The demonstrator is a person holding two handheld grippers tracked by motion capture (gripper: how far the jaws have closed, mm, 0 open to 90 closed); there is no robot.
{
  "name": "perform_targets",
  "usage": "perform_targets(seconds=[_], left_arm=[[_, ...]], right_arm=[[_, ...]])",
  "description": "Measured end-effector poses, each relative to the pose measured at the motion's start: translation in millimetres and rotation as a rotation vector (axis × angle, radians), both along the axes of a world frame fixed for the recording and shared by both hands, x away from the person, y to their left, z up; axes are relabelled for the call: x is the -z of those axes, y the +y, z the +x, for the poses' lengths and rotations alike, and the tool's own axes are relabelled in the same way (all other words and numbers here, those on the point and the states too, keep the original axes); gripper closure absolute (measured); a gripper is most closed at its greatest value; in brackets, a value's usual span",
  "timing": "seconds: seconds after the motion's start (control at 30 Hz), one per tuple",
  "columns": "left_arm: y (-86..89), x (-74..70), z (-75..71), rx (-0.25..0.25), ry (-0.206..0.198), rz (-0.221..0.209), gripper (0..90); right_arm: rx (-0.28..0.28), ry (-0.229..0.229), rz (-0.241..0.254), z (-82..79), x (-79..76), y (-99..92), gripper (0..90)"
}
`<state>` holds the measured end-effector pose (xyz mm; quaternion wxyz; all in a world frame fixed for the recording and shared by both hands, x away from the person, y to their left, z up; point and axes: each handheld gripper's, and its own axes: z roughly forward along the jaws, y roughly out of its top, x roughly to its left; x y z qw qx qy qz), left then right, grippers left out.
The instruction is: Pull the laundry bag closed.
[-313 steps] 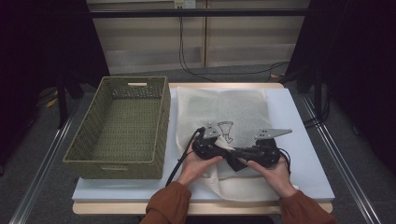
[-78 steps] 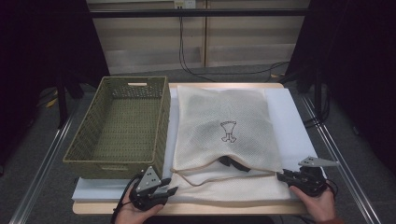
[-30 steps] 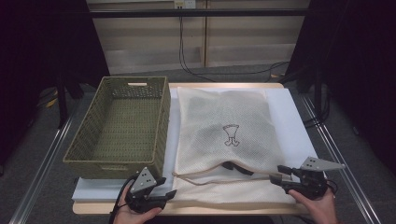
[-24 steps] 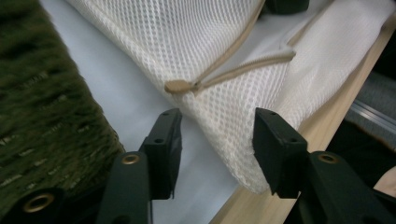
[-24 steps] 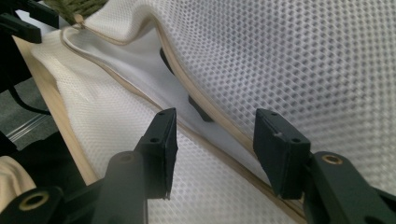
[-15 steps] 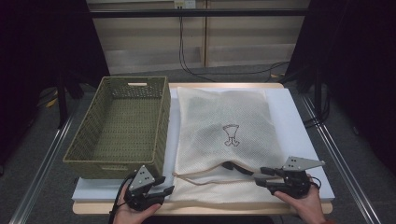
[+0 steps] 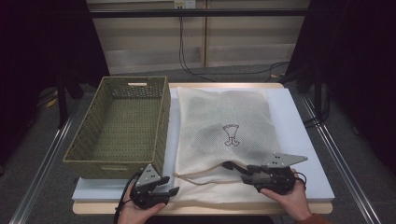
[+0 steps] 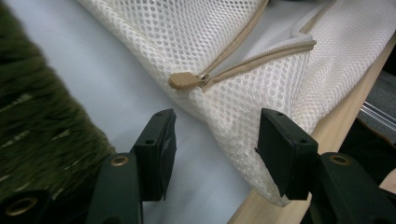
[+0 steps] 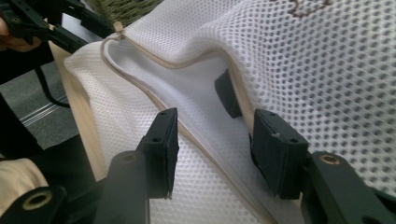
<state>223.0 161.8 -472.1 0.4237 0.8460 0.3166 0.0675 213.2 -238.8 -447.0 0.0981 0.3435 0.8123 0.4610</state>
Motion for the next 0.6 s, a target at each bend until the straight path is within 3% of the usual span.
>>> perform_targets(seconds=[0.37,0.6], left_arm=[[-10.9,6.8,5.1,0.047,0.029,0.032,49.3],[-20.9,8.9,8.9,0.048,0.009,0.059,53.6]], right_arm=[[-0.056,0.029,-0.003,5.8,-3.8,21.3,56.7],[-0.093,0.048,0.005,10.5,-3.0,37.3,54.5]])
